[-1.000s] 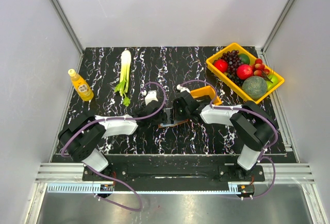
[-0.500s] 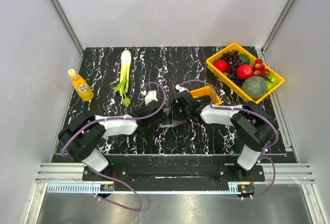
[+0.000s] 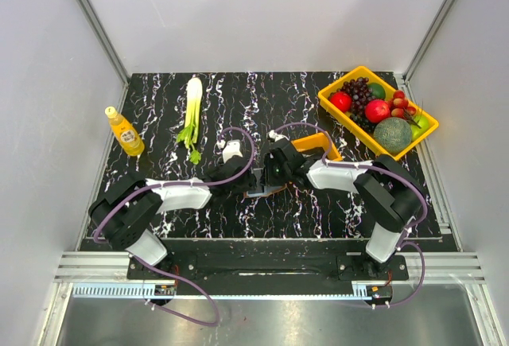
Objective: Put the credit cards into the card holder
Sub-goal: Insert the credit card into the card holder.
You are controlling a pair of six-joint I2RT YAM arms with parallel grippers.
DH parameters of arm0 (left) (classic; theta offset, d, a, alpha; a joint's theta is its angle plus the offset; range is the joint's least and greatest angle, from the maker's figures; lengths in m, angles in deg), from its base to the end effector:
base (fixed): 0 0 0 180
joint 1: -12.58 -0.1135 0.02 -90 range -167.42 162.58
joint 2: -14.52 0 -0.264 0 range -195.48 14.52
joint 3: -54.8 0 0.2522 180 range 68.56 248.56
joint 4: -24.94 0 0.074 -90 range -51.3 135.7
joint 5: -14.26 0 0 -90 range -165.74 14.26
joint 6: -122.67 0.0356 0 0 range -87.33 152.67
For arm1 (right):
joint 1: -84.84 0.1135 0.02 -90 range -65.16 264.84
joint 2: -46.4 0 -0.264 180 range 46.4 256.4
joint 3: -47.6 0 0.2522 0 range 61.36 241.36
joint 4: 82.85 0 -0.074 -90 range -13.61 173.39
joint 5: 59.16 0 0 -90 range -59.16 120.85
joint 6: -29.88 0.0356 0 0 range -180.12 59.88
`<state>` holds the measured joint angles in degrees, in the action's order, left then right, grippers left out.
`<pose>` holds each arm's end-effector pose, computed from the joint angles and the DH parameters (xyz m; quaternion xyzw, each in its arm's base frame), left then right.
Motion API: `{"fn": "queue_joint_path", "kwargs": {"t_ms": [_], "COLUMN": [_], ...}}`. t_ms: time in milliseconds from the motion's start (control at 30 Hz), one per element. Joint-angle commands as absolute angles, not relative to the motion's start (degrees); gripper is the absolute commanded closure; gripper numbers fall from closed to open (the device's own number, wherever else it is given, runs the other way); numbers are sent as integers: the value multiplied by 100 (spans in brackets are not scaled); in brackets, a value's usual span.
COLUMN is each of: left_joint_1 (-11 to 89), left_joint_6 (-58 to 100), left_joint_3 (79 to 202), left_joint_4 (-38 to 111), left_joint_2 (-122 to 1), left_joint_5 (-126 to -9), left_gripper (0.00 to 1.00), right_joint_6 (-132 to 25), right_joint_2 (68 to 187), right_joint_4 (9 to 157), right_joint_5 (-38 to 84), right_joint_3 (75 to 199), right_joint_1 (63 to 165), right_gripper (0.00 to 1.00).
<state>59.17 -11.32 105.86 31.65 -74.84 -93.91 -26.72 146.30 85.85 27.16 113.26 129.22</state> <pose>0.2082 -0.2039 0.1449 -0.0397 0.9135 -0.1659 0.3695 0.2490 0.2468 0.1535 -0.1006 0.9198 0.2605 0.2757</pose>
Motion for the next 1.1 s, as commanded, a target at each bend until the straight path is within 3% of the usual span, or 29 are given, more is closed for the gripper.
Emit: {"fn": "queue_joint_path", "kwargs": {"t_ms": [0,400,700,1067], "left_joint_1": [5881,5872,5846,5846], "left_joint_6": [-1163,-1137,-1119,-1163], "left_joint_3": [10266,10187,10108,9968], "left_joint_4": [4011,4063,4274,4398], "left_joint_2": [-7653,-7522,-7416,-7056], "left_joint_5": [-9068,-9146,-9322,-9384], "left_gripper": [42,49,79,100], "right_joint_6": [-2629,-2629,-2769,-3024], "right_joint_2": [14853,14748,14686,13957], "right_joint_4": [8585,8383,8040,7478], "right_joint_5": [2452,3049,3278,3770], "right_joint_3": [11709,11700,11744,12007], "right_joint_1": [13072,13098,13098,13098], "right_gripper": [77,69,61,47]}}
